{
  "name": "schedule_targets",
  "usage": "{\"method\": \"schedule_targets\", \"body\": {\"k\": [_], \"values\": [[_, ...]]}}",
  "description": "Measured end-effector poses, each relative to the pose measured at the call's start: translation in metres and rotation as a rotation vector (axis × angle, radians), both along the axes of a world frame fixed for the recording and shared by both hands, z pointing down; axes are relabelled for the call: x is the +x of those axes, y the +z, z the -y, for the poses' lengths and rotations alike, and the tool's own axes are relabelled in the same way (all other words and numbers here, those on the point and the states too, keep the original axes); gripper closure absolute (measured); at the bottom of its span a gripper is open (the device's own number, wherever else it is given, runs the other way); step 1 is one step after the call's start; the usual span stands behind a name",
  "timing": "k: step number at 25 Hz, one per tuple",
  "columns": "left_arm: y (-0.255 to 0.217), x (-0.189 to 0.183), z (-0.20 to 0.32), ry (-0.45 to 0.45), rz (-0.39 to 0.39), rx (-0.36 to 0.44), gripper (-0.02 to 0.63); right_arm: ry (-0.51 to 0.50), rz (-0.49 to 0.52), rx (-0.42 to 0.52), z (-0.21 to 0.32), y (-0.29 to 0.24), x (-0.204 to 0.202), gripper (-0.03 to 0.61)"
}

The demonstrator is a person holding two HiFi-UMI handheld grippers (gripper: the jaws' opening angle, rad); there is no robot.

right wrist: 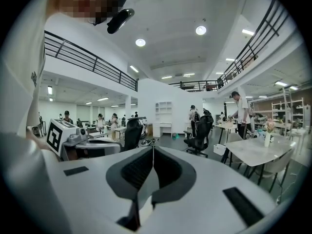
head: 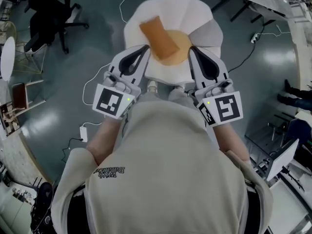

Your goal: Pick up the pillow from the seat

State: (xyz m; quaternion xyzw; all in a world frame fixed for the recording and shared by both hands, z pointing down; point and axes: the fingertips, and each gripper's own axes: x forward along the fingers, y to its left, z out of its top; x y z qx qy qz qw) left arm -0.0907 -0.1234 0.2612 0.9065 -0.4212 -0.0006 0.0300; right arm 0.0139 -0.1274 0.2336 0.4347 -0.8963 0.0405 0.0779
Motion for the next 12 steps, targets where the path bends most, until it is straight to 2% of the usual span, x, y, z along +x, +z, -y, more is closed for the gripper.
{"method": "schedule_targets", "body": {"k": [6,12], "values": [[-0.007,0.004,-0.003,-0.104,0.013,0.014,0.604,-0.085,0.032,0.012,0.003,-0.005,0.008,0.569],[-0.008,0.023,-0.012,-0.177,0.014,-0.001,0.604,-0.150,0.047,-0.002,0.003,-0.002,0.027,0.568]]}}
